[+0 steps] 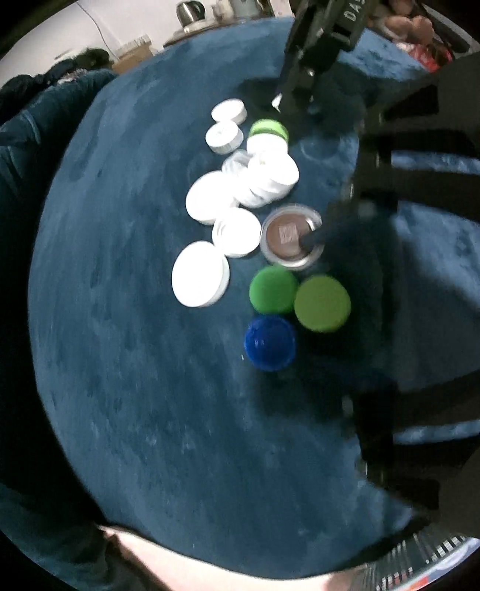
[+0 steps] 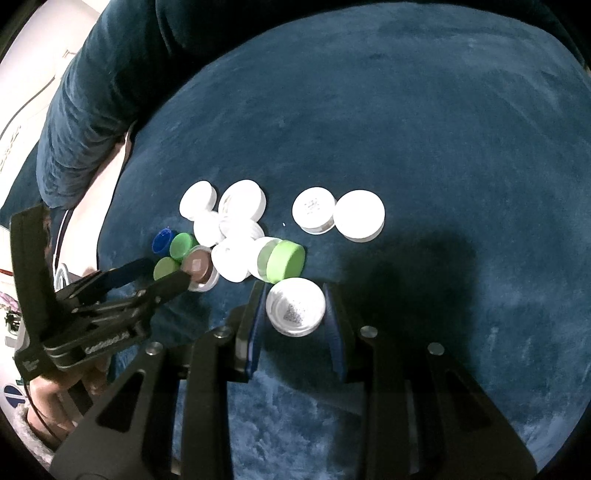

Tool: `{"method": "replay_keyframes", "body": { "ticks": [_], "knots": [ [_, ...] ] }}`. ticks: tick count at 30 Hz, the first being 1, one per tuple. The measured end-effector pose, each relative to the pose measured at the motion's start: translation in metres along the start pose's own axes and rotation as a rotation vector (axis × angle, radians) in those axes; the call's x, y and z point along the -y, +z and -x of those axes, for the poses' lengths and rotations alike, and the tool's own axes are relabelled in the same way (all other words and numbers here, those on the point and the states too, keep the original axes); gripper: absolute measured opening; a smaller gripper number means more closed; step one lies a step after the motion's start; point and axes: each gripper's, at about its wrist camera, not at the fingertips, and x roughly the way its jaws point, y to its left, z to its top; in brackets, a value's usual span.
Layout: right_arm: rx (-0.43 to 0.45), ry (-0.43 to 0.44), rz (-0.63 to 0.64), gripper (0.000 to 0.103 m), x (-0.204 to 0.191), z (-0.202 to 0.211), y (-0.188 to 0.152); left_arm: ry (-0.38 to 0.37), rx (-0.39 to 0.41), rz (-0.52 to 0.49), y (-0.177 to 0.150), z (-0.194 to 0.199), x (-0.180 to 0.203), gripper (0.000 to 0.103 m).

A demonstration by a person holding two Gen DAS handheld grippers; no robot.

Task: Organize objects
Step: 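Grasp a white cap with the right gripper while the left grasps a green cap, then carry both caps over the mesh basket and open both grippers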

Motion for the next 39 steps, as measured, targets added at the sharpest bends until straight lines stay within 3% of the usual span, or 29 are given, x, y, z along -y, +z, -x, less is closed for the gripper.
{"method": "replay_keyframes", "body": {
  "ticks": [3, 12, 21, 29, 39],
  "knots": [
    [0.0, 0.003, 0.0, 0.031, 0.0, 0.0, 0.0, 0.011, -0.008, 0.002, -0.001, 0.0, -0.004, 0.031],
    [-0.004, 0.017, 0.019, 0.031, -0.004, 0.001, 0.0, 0.03, -0.009, 0.0, -0.005, 0.003, -0.002, 0.031],
    [0.005, 0.05, 0.042, 0.031, -0.021, 0.012, -0.001, 0.03, 0.058, 0.048, -0.014, 0.042, -0.026, 0.031],
    [0.009, 0.121, 0.138, 0.031, -0.092, 0.018, 0.002, 0.061, 0.17, 0.182, -0.046, 0.108, -0.078, 0.031],
    [-0.03, 0.26, 0.393, 0.031, -0.249, 0.008, -0.016, 0.197, 0.357, 0.411, -0.112, 0.204, -0.185, 0.031]
  ]
}}
